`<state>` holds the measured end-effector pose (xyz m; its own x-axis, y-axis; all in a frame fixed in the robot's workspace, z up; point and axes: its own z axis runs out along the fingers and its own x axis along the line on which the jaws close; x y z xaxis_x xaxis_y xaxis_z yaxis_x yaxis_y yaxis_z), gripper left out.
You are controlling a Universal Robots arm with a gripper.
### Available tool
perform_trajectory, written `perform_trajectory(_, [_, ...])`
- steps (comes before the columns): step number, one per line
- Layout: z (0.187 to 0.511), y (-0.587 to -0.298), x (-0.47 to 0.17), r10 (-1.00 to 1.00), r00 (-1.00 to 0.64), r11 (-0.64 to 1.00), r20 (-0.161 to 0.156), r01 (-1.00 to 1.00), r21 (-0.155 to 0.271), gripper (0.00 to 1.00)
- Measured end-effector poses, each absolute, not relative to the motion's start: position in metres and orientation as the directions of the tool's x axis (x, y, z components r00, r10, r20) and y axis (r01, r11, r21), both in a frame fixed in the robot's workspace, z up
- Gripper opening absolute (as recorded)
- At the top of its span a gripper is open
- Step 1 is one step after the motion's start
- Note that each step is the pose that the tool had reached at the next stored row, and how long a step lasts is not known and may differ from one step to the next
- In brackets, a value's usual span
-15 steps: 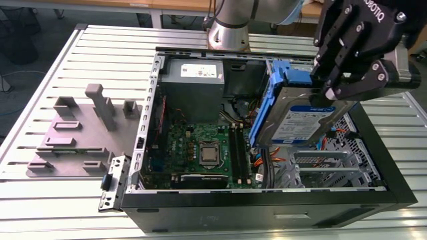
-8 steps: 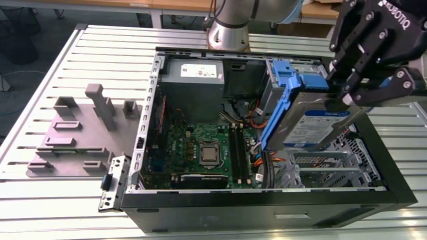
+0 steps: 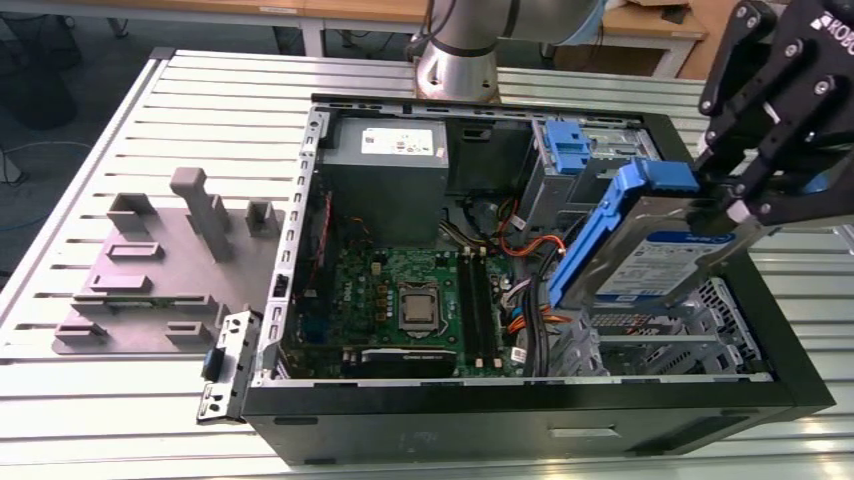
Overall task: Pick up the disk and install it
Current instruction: 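Pick up the disk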
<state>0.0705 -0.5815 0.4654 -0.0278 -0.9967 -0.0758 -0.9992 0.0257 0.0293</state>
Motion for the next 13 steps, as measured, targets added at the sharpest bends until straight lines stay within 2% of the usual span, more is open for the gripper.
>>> perform_trajectory(13, [0.461,-0.583,0.107,-0.997,-0.024,0.021,-0.075,-0.999,0.047,0.35])
